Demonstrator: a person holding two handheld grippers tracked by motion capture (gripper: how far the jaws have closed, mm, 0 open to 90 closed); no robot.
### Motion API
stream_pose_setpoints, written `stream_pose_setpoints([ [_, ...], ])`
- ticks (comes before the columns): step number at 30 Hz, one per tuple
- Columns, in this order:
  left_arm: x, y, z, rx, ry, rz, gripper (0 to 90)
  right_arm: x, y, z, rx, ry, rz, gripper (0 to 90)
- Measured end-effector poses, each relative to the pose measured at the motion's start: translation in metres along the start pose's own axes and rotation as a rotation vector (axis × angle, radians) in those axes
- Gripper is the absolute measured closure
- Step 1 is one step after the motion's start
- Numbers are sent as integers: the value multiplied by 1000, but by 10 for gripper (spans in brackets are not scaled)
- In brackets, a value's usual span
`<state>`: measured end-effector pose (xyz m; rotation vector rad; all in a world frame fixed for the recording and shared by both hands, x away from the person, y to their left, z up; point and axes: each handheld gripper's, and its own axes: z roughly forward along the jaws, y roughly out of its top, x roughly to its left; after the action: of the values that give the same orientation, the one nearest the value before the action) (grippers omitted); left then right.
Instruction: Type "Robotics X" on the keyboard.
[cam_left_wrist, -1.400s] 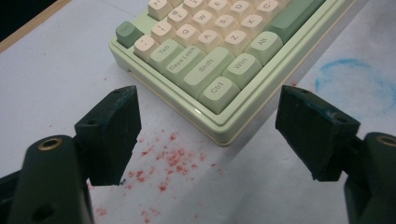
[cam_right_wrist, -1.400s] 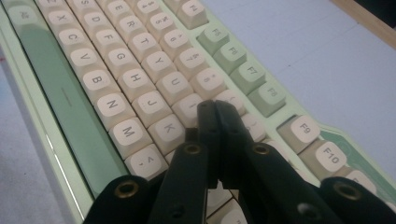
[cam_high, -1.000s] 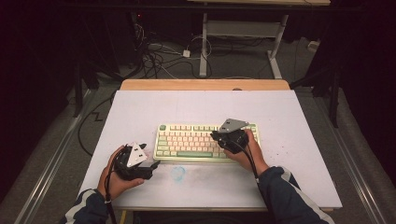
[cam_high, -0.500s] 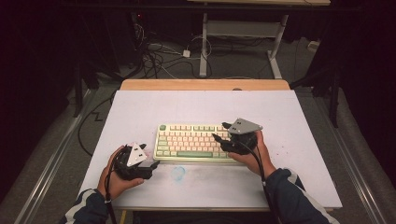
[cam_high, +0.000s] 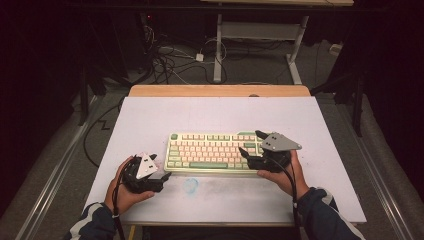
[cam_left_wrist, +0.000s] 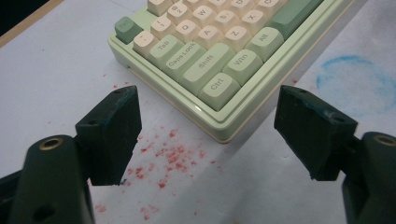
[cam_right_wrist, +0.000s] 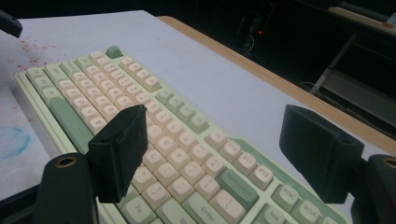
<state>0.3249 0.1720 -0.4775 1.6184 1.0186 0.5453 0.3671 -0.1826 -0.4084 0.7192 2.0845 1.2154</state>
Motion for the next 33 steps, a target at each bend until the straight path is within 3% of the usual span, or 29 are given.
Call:
stream_pose_setpoints([
  [8, 0, 2, -2, -7, 3, 3, 235, -3, -15, -21, -6, -31, -10, 238],
  [12, -3, 2, -4, -17, -15, 15, 276, -4, -25, -33, -15, -45, 1, 238],
  [19, -5, 7, -7, -20, -51, 11, 434, -5, -45, -50, 3, -74, 12, 241],
  [24, -5, 12, -9, -1, -57, -2, 610, -2, -58, -57, 2, -81, 3, 245],
  [26, -6, 16, -10, -3, -69, -9, 704, -1, -63, -59, 8, -80, -4, 244],
  [33, -11, 26, -6, 18, -100, -6, 877, -2, -68, -59, 33, -93, 2, 245],
])
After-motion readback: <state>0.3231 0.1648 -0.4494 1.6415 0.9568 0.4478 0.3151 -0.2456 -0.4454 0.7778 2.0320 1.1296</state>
